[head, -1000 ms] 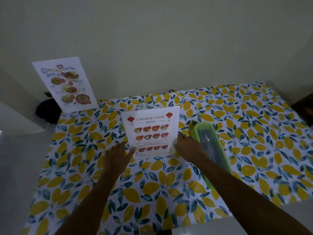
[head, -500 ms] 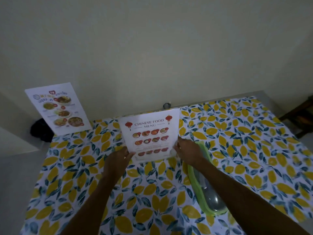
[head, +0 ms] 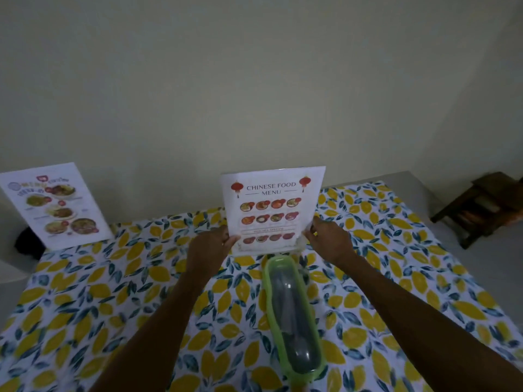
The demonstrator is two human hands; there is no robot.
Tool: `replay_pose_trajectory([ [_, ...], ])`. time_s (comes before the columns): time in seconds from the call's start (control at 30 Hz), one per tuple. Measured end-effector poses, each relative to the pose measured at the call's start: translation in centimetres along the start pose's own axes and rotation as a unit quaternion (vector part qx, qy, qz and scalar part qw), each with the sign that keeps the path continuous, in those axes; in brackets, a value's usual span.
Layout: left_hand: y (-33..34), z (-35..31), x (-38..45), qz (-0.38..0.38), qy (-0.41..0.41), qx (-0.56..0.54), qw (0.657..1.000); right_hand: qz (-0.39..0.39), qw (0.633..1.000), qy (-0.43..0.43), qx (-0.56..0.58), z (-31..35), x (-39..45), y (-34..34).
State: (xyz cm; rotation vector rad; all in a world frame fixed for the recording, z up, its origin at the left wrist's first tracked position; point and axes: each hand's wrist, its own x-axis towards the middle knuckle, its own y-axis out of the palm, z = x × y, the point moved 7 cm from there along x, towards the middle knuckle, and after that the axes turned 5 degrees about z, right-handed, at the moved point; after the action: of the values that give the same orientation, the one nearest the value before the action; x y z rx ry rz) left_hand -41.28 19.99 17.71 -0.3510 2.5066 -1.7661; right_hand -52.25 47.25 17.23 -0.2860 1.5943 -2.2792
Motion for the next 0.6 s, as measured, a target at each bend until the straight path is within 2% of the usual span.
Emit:
replay_pose_trajectory([
  [0.2,3.7,-10.0,1.2,-0.027,0.005,0.017,0.999,0.005,0.999,-0.036,0.006,-10.0,0.1,-3.7],
  [0.4,7.8,-18.9,2.6,-0.010,-0.017,-0.007,1.000,0.017,0.999,-0.029,-0.005,-19.3,0.2,-7.3],
  [0.6,10.4,-23.9,3.3,-0.016,-0.004,0.000,1.000,0.028,0.999,-0.012,-0.019,-24.6,0.5,-9.6],
])
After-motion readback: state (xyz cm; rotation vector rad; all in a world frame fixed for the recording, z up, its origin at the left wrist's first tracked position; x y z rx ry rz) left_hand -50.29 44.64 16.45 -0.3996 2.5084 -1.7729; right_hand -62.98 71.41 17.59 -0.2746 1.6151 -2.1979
